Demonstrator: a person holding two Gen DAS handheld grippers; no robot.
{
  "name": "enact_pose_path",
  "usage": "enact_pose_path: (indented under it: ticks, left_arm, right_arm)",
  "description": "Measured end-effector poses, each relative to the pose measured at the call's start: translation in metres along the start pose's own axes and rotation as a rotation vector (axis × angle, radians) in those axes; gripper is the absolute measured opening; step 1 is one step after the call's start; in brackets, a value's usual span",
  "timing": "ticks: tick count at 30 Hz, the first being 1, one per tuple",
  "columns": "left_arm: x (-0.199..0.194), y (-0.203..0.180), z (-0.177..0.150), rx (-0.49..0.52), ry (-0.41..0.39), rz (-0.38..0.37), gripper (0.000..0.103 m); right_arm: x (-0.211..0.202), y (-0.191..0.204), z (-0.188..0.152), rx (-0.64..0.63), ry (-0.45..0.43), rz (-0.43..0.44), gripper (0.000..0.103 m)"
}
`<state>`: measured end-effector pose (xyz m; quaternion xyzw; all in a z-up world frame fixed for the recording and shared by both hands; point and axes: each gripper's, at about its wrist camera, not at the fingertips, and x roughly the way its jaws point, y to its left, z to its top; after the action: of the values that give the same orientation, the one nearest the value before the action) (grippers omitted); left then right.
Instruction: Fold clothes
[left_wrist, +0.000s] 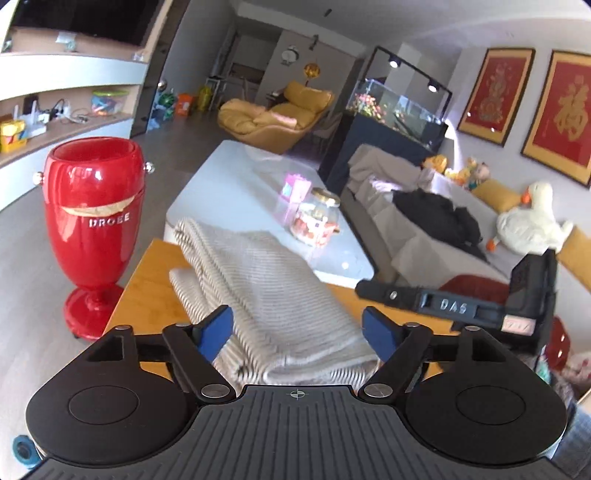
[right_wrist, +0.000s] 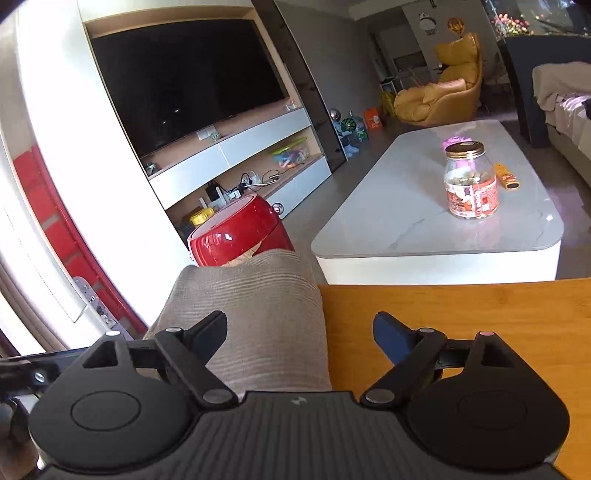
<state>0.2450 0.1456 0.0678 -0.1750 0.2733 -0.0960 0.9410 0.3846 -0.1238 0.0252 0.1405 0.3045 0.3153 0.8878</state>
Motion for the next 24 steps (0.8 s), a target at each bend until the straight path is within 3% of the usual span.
enact_pose_path:
  ticks: [3, 5, 7, 8, 10, 12, 14, 20, 22, 24]
  left_arm:
    - [0.044, 0.021, 0.018, -0.065, 0.091, 0.067, 0.091]
    - [0.073, 0.037, 0.011, -0.11, 0.182, 0.104, 0.088]
    - [0.09, 0.055, -0.003, -0.169, 0.236, 0.091, 0.091]
    - [0.091, 0.062, -0.009, -0.191, 0.23, 0.063, 0.091]
    - [0.087, 0.07, -0.019, -0.213, 0.208, 0.0, 0.082]
    - [0.083, 0.072, -0.023, -0.222, 0.205, -0.047, 0.065]
    - [0.075, 0.069, -0.018, -0.198, 0.194, -0.059, 0.057]
    - [0.023, 0.061, 0.006, -0.16, 0.079, -0.095, 0.056]
    - [0.022, 0.058, 0.001, -0.106, 0.089, -0.064, 0.057]
    - [0.032, 0.061, -0.009, -0.078, 0.149, -0.022, 0.056]
  right_arm:
    - [0.038, -0.012, 0.011, 0.054, 0.065, 0.034, 0.087]
    - [0.058, -0.019, 0.009, 0.081, 0.115, 0.044, 0.087]
    - [0.069, -0.026, 0.002, 0.107, 0.162, 0.077, 0.087]
    - [0.069, -0.028, -0.003, 0.121, 0.174, 0.113, 0.085]
    - [0.065, -0.026, -0.011, 0.133, 0.22, 0.169, 0.071]
    - [0.059, -0.014, -0.016, 0.115, 0.233, 0.148, 0.07]
    - [0.051, 0.001, -0.013, 0.08, 0.211, 0.136, 0.065]
    - [0.026, 0.031, 0.014, 0.055, 0.125, 0.273, 0.06]
    - [0.03, 0.035, 0.011, 0.02, 0.138, 0.255, 0.06]
    - [0.039, 0.035, 0.001, -0.026, 0.167, 0.192, 0.06]
